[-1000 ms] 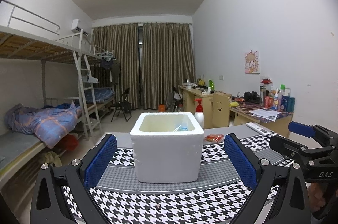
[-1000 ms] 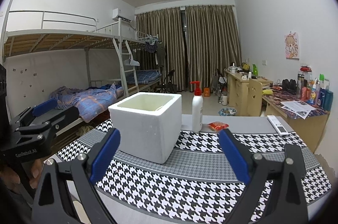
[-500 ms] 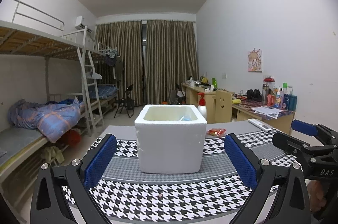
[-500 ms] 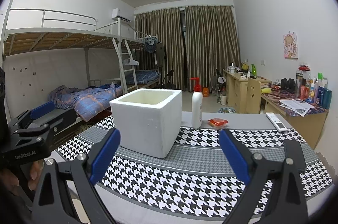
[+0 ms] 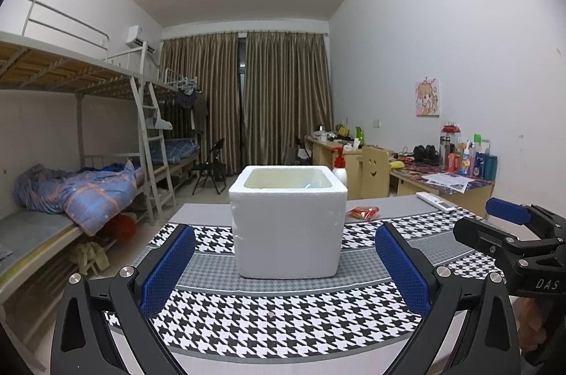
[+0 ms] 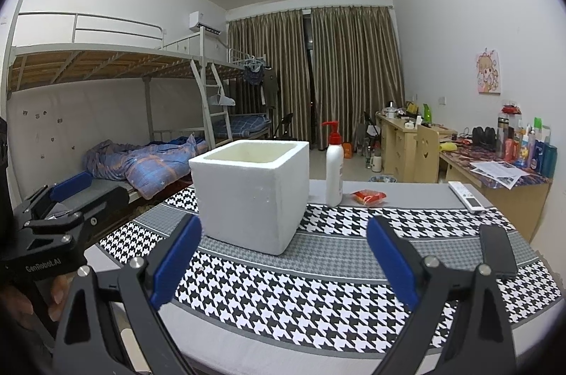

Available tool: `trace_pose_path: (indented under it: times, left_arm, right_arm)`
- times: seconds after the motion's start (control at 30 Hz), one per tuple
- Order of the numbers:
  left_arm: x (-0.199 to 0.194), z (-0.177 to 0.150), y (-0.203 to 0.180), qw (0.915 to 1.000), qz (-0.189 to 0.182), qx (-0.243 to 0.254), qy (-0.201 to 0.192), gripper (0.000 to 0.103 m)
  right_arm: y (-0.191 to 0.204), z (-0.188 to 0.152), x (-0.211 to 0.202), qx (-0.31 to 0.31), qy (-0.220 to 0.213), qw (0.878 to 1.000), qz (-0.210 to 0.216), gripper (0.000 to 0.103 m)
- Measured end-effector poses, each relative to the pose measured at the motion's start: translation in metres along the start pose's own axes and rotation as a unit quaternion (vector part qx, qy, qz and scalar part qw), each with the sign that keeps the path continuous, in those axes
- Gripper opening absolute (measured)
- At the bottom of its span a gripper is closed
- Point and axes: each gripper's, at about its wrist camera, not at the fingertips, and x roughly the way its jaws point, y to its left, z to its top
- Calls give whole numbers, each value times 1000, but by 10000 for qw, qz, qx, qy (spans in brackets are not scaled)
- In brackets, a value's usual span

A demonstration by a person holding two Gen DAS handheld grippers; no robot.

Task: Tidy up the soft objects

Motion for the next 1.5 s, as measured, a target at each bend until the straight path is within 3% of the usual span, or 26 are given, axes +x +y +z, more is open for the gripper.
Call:
trace_pose_path:
  times: [1.5]
  left_arm:
    - [-30, -18, -5, 9999, -63, 133, -16, 102]
  right_arm:
    - [18, -17, -29, -45, -134, 9999, -75, 99]
